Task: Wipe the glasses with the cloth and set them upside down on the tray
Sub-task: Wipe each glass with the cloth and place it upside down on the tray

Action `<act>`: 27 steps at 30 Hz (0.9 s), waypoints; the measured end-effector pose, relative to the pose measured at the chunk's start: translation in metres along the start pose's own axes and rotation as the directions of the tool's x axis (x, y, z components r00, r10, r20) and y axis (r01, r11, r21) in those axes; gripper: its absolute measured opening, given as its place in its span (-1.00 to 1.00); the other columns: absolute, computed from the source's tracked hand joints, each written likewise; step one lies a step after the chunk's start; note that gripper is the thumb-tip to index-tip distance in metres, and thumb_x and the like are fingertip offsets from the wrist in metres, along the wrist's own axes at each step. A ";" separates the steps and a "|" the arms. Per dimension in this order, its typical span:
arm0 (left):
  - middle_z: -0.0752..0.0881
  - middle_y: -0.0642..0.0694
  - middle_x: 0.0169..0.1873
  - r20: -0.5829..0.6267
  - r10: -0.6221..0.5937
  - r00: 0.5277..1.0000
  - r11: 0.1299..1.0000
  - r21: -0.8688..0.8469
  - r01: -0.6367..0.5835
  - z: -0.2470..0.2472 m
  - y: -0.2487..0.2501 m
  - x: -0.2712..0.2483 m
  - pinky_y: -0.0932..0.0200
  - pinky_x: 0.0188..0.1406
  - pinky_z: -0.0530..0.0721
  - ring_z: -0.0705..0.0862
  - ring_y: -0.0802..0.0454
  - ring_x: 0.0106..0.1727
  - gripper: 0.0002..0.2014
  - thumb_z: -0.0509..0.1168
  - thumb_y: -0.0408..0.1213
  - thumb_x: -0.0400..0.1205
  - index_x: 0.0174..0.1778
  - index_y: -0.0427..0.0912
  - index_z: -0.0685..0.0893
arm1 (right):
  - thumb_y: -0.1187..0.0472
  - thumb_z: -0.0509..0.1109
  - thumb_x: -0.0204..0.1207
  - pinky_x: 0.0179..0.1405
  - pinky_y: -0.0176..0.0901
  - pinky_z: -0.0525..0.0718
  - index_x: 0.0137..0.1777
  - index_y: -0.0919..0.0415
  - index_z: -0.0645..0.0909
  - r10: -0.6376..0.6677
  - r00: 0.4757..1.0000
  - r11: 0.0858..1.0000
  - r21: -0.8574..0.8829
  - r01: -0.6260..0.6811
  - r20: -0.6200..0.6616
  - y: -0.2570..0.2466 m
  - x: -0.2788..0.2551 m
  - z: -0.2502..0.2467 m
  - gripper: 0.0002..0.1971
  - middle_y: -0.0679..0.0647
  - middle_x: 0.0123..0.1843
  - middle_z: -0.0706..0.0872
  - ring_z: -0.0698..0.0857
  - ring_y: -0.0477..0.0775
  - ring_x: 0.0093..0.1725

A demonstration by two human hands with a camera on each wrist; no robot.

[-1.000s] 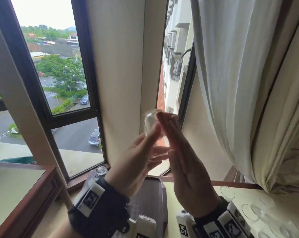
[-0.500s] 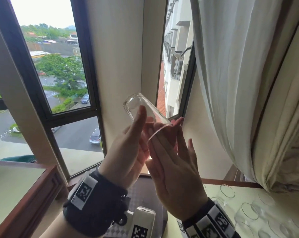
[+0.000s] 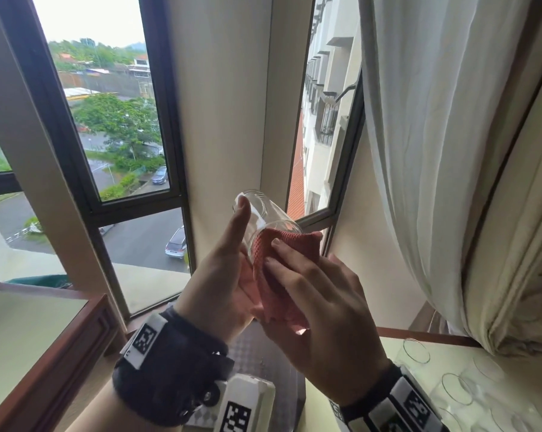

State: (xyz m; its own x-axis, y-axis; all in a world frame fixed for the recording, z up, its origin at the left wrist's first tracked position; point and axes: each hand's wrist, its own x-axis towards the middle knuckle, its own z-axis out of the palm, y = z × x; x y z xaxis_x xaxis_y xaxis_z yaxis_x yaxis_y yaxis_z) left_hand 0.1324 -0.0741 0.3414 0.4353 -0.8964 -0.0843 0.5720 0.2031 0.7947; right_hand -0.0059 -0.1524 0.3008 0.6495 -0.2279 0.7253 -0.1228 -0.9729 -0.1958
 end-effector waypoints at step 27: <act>0.69 -0.58 0.39 0.180 0.053 0.982 0.965 0.245 -0.097 -0.030 -0.024 0.001 -0.41 0.57 0.56 0.69 -0.47 0.42 -0.16 0.57 0.27 0.51 0.44 -0.40 0.69 | 0.38 0.36 0.50 -0.21 0.18 0.83 -0.11 0.25 0.69 0.347 0.836 0.570 0.613 -0.548 0.425 -0.033 0.007 0.003 -0.91 0.22 -0.38 0.76 0.78 0.17 -0.37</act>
State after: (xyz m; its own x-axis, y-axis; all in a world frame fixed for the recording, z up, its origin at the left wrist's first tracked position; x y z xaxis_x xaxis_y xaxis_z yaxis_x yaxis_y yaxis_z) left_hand 0.1406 -0.0680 0.3044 0.3325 -0.9407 0.0677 0.3395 0.1863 0.9220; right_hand 0.0049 -0.1220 0.3103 0.8193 -0.5119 0.2583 0.0341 -0.4062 -0.9131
